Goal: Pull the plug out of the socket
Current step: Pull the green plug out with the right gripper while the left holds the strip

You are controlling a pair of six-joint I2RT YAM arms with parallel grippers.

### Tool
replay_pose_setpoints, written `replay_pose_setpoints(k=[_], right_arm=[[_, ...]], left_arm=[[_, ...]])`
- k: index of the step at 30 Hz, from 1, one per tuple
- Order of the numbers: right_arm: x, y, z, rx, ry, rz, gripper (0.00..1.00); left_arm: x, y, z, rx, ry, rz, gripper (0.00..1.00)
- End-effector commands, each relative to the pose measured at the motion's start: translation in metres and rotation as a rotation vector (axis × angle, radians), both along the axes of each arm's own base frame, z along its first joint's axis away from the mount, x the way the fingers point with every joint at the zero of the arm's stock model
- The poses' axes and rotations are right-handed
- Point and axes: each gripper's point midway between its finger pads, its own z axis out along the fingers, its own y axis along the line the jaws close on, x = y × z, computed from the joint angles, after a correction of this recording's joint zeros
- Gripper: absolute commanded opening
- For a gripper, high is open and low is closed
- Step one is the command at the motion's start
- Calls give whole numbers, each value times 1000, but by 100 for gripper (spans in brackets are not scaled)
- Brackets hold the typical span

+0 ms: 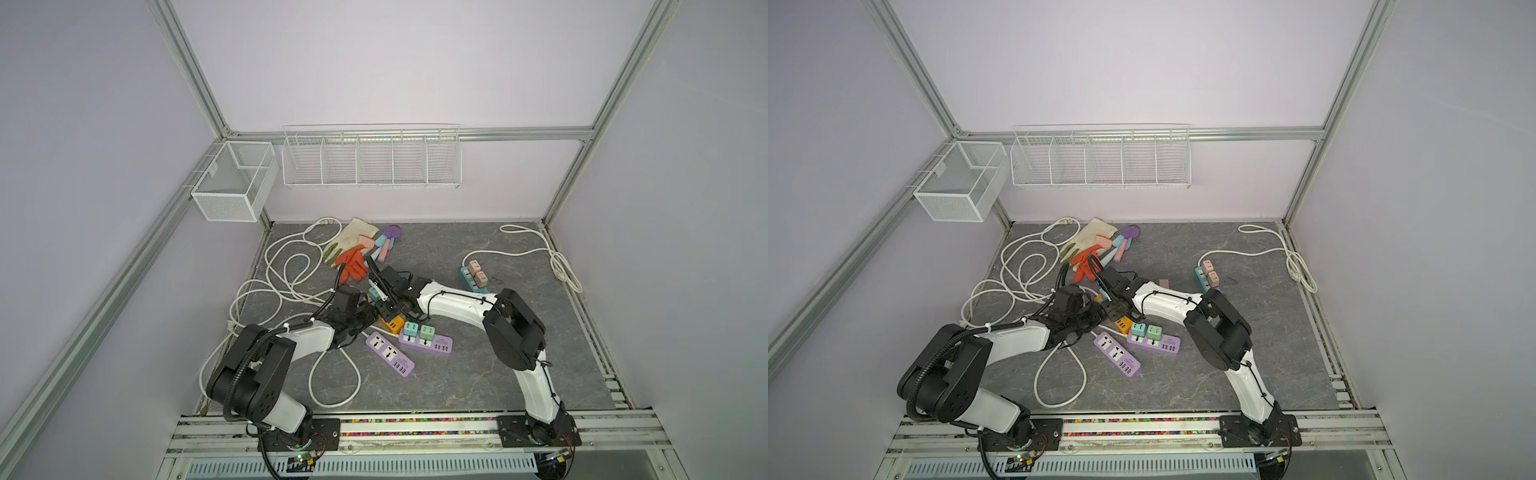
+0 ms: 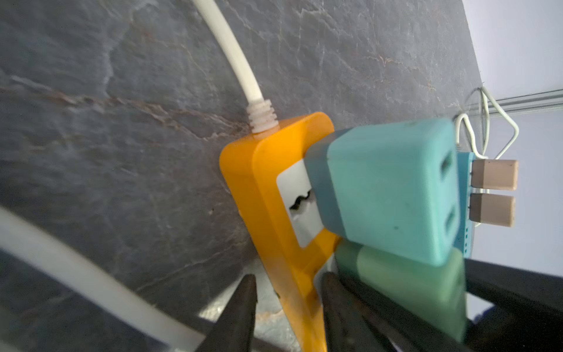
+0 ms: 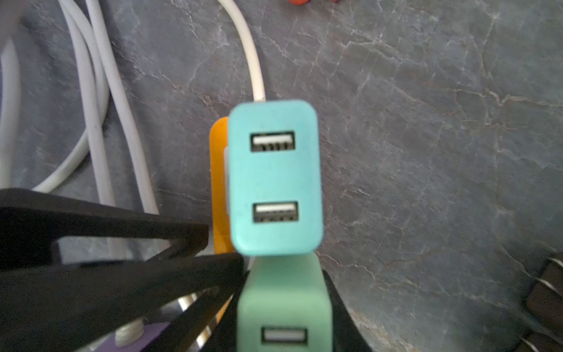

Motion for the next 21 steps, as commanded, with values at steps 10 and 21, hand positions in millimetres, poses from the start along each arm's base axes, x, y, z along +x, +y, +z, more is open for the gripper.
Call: replay_pose_setpoints(k=[10, 21], right_arm=[[-6, 9, 6, -23, 1, 38, 22], [0, 12, 11, -33, -11, 56, 22]], left_arm=[[-30, 19, -41, 67, 119, 17, 34], [-46, 35, -62, 119, 167, 53, 32]])
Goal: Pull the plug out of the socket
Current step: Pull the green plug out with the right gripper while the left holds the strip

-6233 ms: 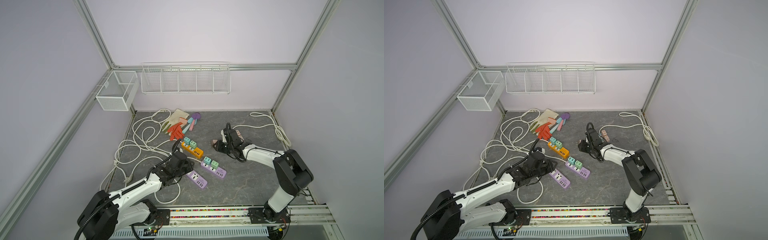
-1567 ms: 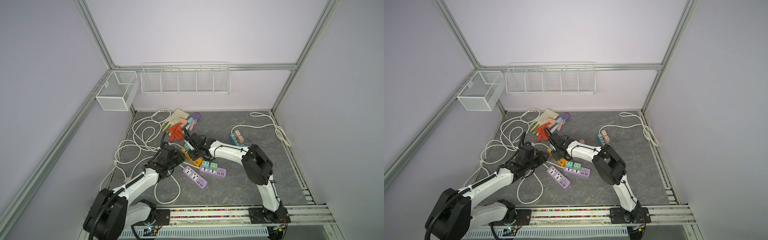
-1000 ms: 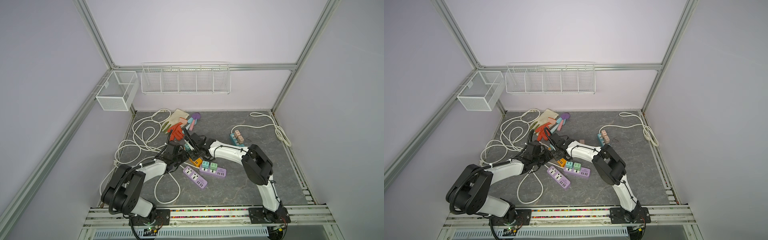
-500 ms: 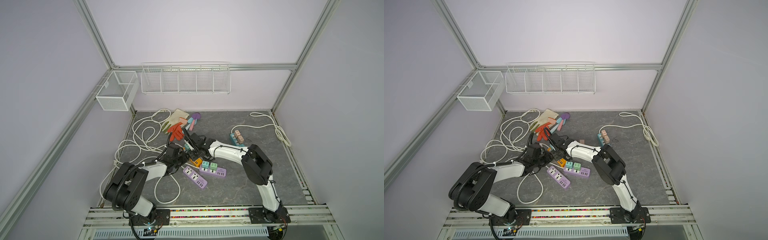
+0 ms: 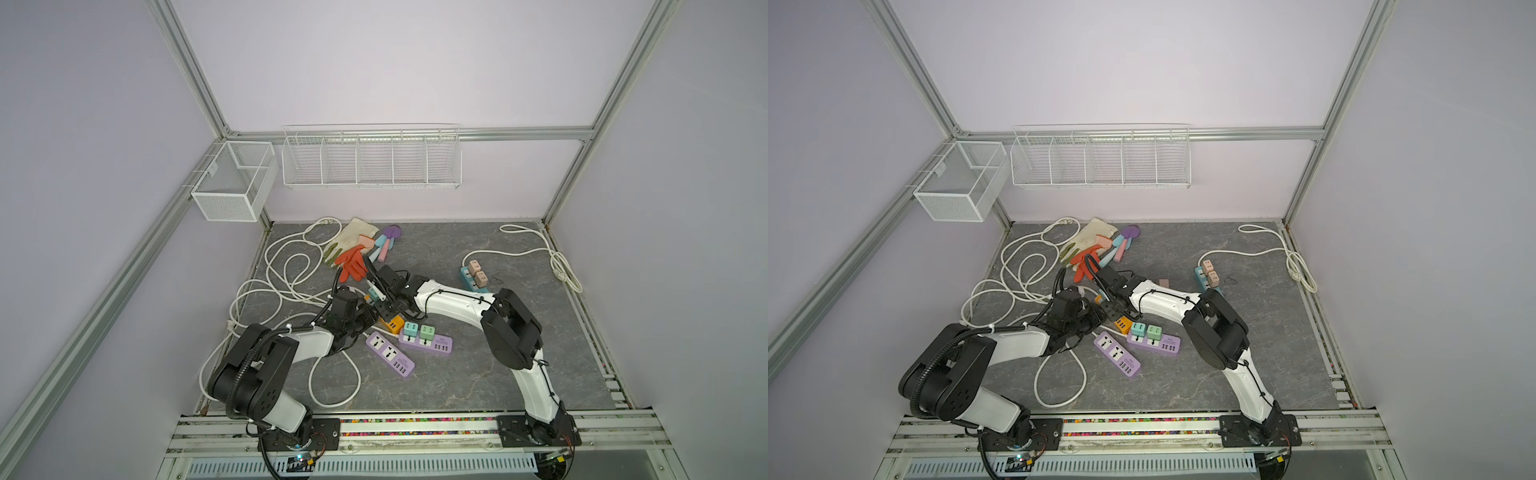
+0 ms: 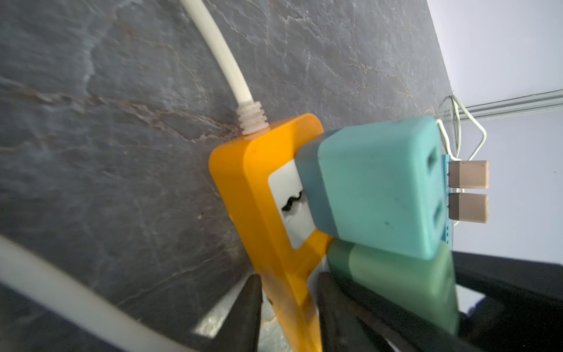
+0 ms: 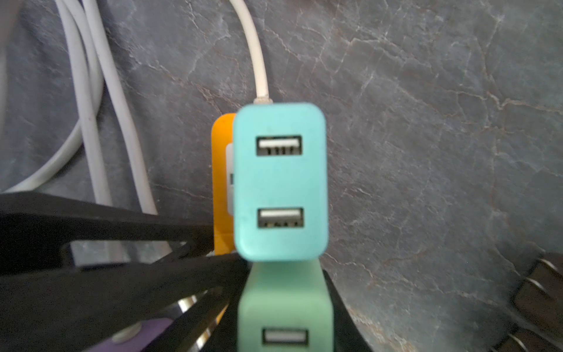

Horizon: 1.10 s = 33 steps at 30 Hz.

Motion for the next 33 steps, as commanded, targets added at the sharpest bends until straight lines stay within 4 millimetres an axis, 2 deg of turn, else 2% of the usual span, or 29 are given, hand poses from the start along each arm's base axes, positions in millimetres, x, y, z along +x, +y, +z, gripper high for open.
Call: replay_pose_setpoints(k=[1, 4, 11, 15, 19, 26, 33], right_arm=[[-4, 16, 10, 19, -9, 43, 21], [-5, 18, 15, 13, -33, 55, 21], [16, -1, 20, 11, -44, 8, 22], [4, 8, 14, 7, -26, 35, 21], [-7, 17, 18, 16, -36, 64, 21], [12, -3, 22, 17, -36, 10, 21], [-7, 13, 25, 19, -44, 61, 20]], left_arm=[[-45, 36, -59, 164, 218, 45, 32], [-47, 37, -61, 171, 227, 39, 31], [-49, 37, -61, 164, 227, 42, 30], [-49, 36, -60, 162, 225, 39, 30], [-48, 34, -60, 161, 229, 35, 29], [-48, 30, -59, 164, 226, 29, 28], [-48, 28, -61, 165, 232, 25, 27]])
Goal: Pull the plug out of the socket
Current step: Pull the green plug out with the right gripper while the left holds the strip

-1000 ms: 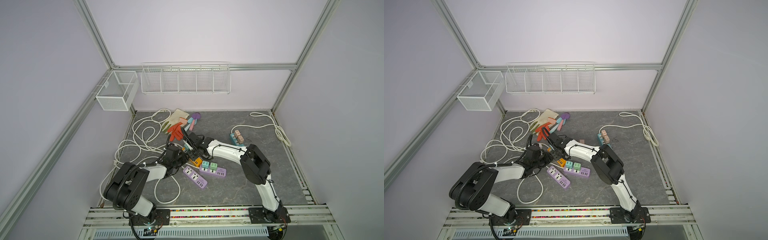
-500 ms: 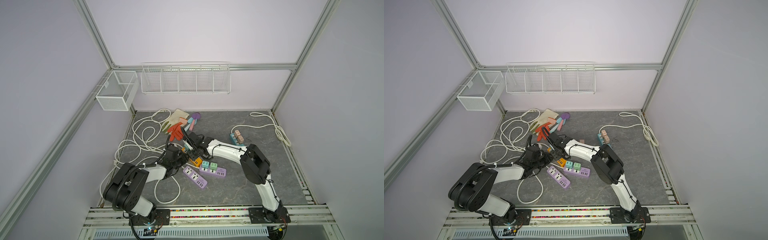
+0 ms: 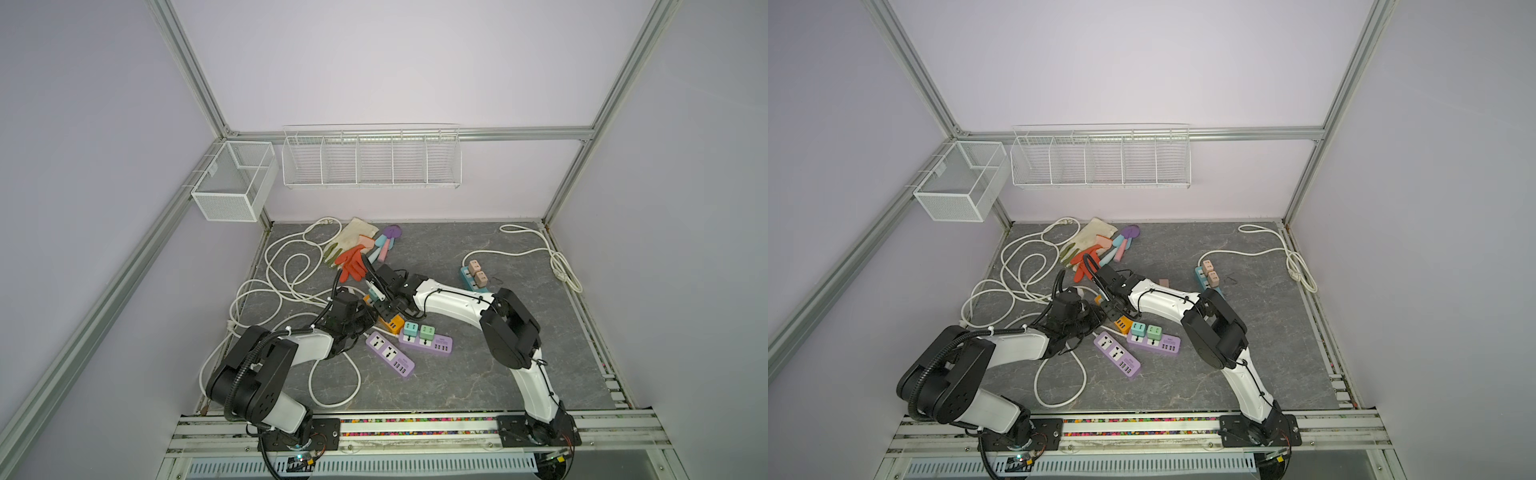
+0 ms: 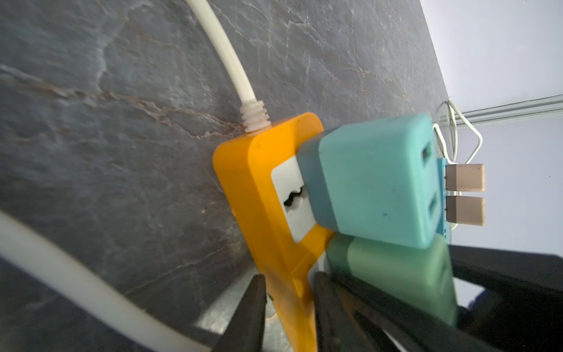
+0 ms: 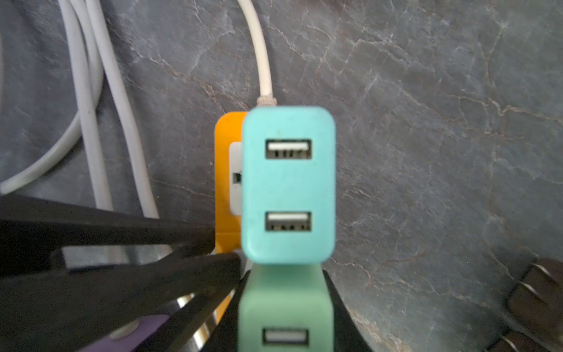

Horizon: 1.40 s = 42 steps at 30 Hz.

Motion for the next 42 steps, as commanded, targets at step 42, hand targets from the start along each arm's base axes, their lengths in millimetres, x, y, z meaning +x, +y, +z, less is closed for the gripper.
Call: replay_pose_setpoints(k=[42], right_arm=[[11, -22, 72, 119, -89, -59, 19]], left_arm=[[-43, 20, -55, 139, 236, 7, 24]])
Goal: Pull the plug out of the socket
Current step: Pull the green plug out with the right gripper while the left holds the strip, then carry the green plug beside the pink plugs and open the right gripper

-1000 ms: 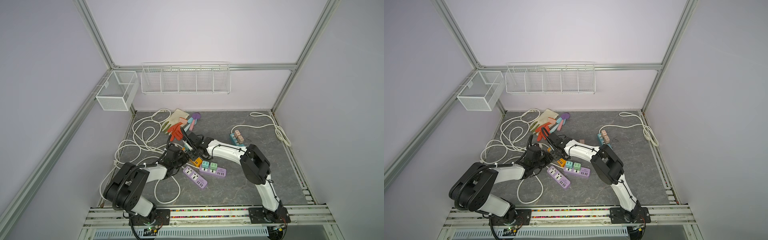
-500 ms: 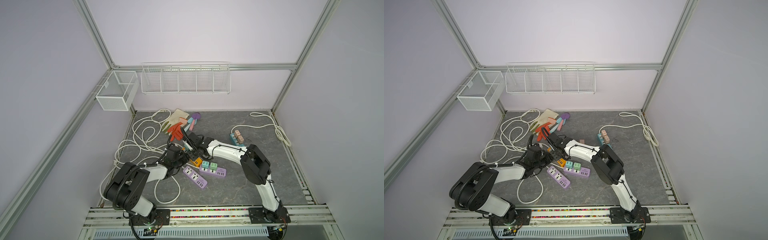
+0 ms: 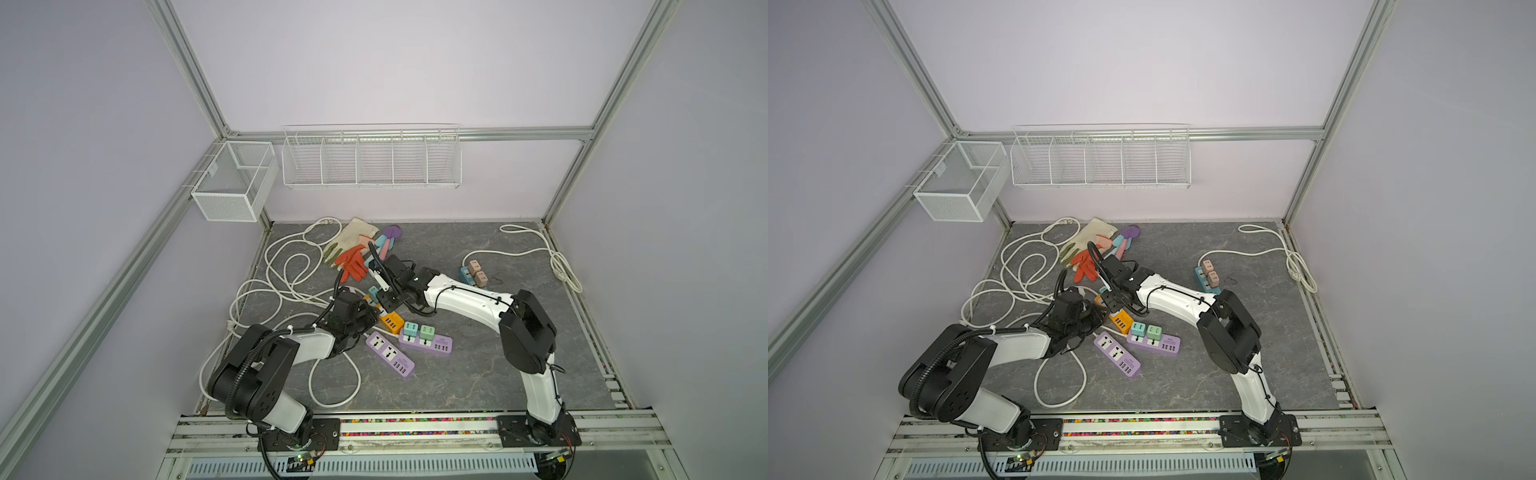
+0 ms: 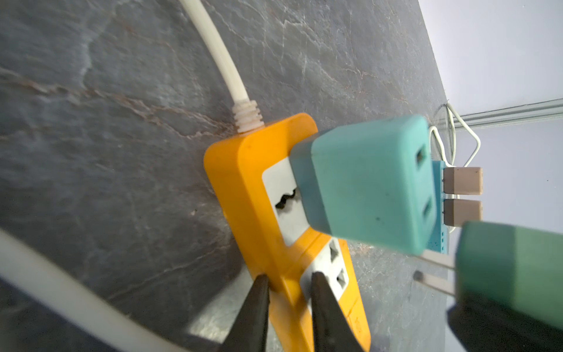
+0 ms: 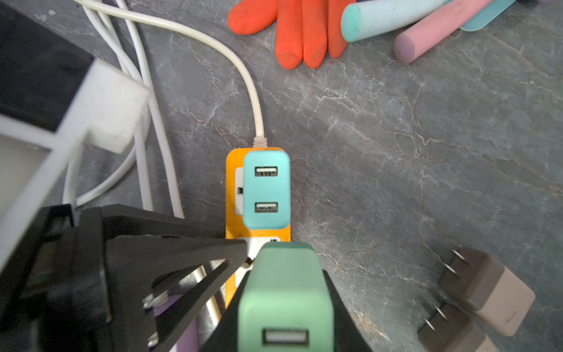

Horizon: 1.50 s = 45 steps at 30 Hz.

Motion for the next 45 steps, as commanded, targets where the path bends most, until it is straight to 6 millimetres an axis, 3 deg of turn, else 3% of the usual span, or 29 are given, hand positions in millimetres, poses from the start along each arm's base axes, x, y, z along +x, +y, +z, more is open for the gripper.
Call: replay_pose_setpoints(k=[1, 8, 13, 27, 35, 45], right_arm=[[1, -16, 24, 61, -14, -45, 19], [0, -32, 42, 250, 71, -127, 19], [12, -43, 40, 410, 155, -235, 19], [57, -52, -14, 544, 287, -424, 19], [68, -55, -39, 510, 300, -473, 21], [79, -50, -56, 506, 325, -499, 25]], left_arm=[[-42, 23, -52, 136, 220, -5, 24], [-23, 4, -12, 78, 129, -35, 26], [-16, -4, 13, 56, 75, -46, 27], [-30, 6, 42, 101, 4, -17, 31], [-35, 15, 51, 120, -19, 0, 35], [-38, 22, 62, 147, -41, 4, 38]])
